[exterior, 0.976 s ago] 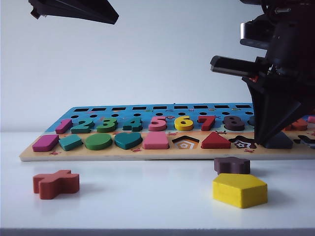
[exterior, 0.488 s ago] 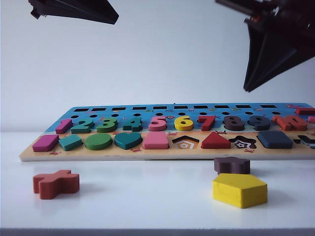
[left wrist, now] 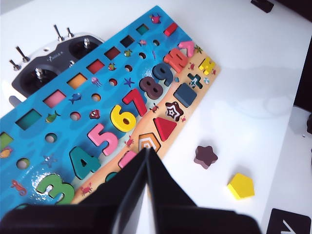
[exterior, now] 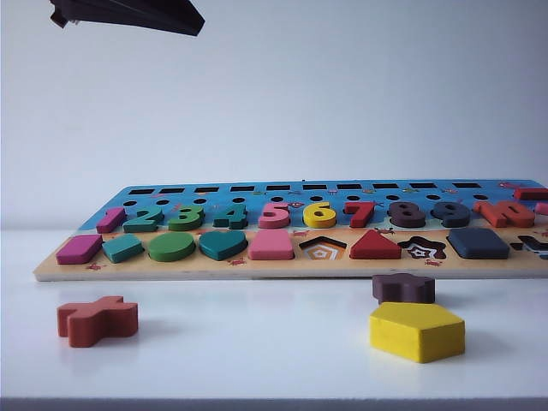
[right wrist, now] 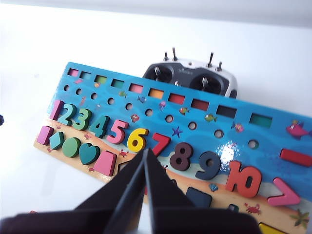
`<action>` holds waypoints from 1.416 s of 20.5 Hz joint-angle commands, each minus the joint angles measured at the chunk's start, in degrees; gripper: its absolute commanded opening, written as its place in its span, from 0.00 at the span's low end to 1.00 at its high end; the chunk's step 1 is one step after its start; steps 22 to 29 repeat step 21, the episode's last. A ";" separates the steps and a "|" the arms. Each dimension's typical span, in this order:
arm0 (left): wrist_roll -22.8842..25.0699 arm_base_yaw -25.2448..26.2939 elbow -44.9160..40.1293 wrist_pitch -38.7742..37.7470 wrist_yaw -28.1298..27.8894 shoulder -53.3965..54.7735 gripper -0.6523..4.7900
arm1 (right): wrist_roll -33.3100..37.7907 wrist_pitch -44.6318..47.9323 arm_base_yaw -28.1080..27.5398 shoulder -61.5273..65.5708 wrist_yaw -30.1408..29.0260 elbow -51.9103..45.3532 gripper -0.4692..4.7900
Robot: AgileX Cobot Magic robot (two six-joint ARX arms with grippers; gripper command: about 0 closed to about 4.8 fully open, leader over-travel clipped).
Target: Insert the cube into the slot.
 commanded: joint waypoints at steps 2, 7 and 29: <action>0.42 1.14 0.22 0.96 -0.76 -1.84 0.14 | -2.45 0.37 0.11 -3.06 0.35 -1.66 0.07; 0.46 4.24 0.22 1.07 -1.14 -4.00 0.14 | -3.67 0.81 0.13 -8.33 0.07 -5.40 0.07; 1.95 17.00 0.17 1.55 -6.32 -8.98 0.14 | -3.63 4.11 0.04 -30.16 3.50 -22.80 0.07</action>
